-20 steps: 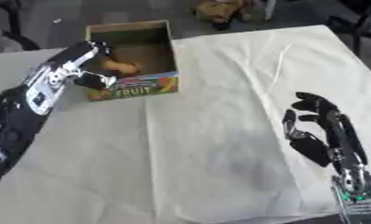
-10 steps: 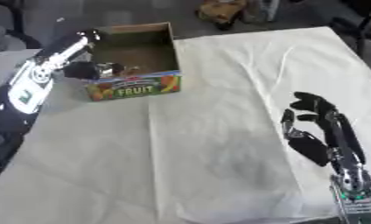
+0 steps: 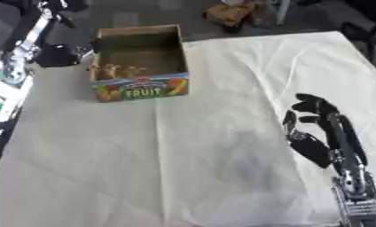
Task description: Pick up objects on the table and place them in the box.
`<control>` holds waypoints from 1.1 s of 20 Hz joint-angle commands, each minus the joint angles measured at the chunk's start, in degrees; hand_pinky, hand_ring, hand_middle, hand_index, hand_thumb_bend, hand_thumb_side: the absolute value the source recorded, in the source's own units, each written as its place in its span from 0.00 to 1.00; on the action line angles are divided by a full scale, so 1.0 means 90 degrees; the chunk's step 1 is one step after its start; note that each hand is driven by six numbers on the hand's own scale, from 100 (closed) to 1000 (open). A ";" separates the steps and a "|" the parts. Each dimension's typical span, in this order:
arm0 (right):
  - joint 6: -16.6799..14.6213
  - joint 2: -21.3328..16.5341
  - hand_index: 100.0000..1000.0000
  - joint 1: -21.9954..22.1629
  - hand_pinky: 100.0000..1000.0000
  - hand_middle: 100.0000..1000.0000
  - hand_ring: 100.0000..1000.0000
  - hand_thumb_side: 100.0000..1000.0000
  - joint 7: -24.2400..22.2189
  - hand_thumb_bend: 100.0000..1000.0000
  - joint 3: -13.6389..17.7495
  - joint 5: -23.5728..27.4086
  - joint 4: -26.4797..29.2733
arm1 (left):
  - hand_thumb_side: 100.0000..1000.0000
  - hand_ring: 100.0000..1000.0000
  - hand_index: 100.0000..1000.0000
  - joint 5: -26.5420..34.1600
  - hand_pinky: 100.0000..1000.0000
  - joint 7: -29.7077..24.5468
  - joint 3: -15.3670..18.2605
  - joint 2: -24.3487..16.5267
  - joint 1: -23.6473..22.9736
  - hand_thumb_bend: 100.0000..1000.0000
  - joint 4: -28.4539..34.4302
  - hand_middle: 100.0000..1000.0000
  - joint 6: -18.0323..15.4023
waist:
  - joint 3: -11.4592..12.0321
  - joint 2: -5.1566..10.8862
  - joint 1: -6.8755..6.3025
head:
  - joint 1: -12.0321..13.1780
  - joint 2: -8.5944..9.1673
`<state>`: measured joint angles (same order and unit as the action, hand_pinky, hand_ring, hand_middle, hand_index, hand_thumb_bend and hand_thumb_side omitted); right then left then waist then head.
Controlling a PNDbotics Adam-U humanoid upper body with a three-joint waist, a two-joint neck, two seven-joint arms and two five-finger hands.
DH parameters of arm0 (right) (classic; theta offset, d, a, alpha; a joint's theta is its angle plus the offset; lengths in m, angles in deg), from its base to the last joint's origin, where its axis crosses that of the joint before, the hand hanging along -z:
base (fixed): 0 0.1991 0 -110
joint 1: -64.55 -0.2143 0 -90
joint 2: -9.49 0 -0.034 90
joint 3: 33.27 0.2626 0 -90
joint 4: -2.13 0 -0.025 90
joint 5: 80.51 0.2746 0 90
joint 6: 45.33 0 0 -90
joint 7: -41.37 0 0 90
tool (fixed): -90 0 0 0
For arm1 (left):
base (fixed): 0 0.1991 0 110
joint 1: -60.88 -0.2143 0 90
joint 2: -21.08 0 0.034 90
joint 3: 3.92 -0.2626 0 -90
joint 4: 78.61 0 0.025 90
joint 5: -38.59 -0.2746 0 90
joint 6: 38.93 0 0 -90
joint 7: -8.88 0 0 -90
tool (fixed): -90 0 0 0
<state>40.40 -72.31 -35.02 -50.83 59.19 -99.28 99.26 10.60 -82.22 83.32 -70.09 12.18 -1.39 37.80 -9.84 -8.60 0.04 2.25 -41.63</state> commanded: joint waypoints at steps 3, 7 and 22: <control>-0.0010 -0.0103 0.81 -0.0030 0.68 0.62 0.76 0.18 0.0028 0.00 0.0066 -0.0001 0.0051 | 0.33 0.76 0.75 0.0570 0.57 0.0515 -0.0094 -0.0256 -0.0546 0.47 0.1008 0.73 -0.0144 | 0.0071 0.0126 -0.0015 | -0.0036 0.0011; -0.0003 -0.0115 0.81 -0.0019 0.68 0.62 0.76 0.18 0.0041 0.00 0.0083 -0.0008 0.0051 | 0.29 0.71 0.71 0.1019 0.52 0.0659 -0.0191 -0.0254 -0.1218 0.41 0.1736 0.68 -0.0247 | 0.0141 0.0134 -0.0023 | -0.0053 -0.0031; 0.0000 -0.0106 0.81 0.0016 0.68 0.62 0.76 0.18 0.0040 0.00 0.0085 -0.0009 0.0047 | 0.33 0.64 0.67 0.2604 0.47 0.0530 -0.0076 0.0101 -0.2810 0.26 0.3615 0.61 0.1066 | 0.0263 0.0191 -0.0048 | -0.0030 -0.0140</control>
<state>40.42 -72.34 -34.49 -50.60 59.53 -99.33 98.97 32.72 -77.31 82.05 -68.80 -13.45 29.68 46.50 -7.49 -7.61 -0.41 1.92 -42.58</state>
